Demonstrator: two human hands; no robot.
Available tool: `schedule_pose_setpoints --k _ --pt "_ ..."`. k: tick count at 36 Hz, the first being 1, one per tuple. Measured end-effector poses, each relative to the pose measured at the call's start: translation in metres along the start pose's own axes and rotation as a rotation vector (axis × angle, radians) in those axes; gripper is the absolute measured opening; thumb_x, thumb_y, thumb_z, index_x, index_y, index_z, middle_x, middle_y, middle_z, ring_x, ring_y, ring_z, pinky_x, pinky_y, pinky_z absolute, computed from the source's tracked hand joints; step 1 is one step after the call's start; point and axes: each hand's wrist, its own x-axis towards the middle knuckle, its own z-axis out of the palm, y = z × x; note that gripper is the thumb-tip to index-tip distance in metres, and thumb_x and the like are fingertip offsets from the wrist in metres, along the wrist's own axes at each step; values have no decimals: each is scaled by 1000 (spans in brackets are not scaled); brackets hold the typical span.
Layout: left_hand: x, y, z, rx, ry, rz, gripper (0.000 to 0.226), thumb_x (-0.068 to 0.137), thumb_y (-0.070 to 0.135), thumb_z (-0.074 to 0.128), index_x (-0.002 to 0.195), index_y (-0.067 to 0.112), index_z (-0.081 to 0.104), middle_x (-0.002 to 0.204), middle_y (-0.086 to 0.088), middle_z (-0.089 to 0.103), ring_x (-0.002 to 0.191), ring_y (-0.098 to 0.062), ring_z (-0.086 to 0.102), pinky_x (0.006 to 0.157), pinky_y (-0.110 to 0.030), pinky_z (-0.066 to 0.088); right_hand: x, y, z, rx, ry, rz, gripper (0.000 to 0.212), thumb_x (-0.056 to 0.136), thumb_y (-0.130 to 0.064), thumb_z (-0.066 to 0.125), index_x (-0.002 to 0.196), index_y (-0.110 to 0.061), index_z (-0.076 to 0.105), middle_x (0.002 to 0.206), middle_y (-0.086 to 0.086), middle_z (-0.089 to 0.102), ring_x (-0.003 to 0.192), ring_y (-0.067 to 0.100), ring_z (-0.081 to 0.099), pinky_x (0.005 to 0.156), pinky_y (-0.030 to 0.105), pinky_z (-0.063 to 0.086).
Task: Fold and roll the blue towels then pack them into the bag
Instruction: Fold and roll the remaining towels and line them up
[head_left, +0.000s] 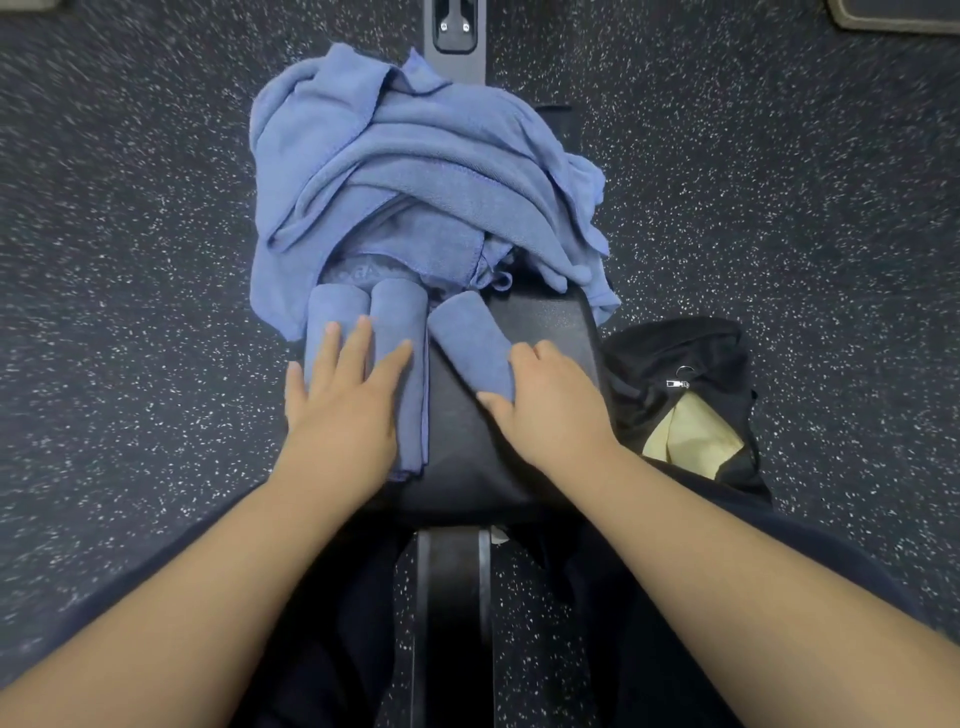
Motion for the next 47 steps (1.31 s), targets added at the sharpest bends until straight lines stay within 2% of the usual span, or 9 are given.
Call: schedule_pose_setpoints --k 5,12,17,21,23,27,33,37,47 --pt "1 3 -1 -144 -78 -82 58 101 17 35 148 46 20 161 9 -3 147 -25 -16 111 -61 19 4 -25 3 20 -25 68 45 96 -46 48 120 -8 45 119 11 46 104 31 53 70 32 31" --pt "2 -2 -3 -135 -125 -62 58 101 18 35 148 47 18 161 10 2 146 -24 -14 111 -58 25 14 -56 8 202 -38 192 46 97 -44 47 121 -5 45 120 13 47 106 32 54 78 37 42" --pt "1 -1 -1 -99 -125 -38 68 99 12 39 147 53 14 161 7 0 146 -28 -15 112 -58 24 15 -58 4 174 -93 161 47 101 -42 39 121 -1 48 122 17 49 109 32 53 85 36 42" --pt "1 0 -2 -62 -145 -23 74 98 10 39 145 58 7 162 5 -4 145 -29 -18 112 -58 22 13 -49 -3 152 -177 87 39 103 -30 34 119 1 52 120 20 49 105 33 55 85 35 41" --pt "1 1 -2 -62 -143 -20 71 100 15 36 144 60 4 162 4 -4 145 -29 -19 110 -59 22 13 -45 -5 152 -197 59 36 103 -26 35 117 1 53 118 21 49 102 34 54 85 35 41" --pt "-2 3 -2 -54 -138 4 53 102 41 30 142 63 2 161 0 -5 144 -32 -22 110 -61 21 12 -42 -3 142 -211 25 33 103 -25 35 118 -1 52 118 18 47 103 32 53 88 35 41" --pt "-6 -1 -1 -29 -168 21 59 100 42 38 142 62 2 160 -4 -5 143 -37 -21 110 -62 23 7 -41 4 175 -180 -15 31 101 -26 40 115 -3 54 115 17 49 102 33 53 92 41 42" --pt "-5 -4 -2 -37 -170 19 61 100 43 41 142 62 2 160 -3 -5 142 -36 -21 110 -60 26 9 -43 8 159 -173 -23 31 101 -26 39 116 -2 54 115 17 48 102 32 52 91 40 42" --pt "4 -12 0 -46 -136 82 66 99 41 43 137 57 -9 161 -8 -2 142 -40 -21 117 -56 9 13 -42 12 195 -136 -1 34 102 -29 37 121 -5 52 119 14 46 105 29 51 93 40 43"
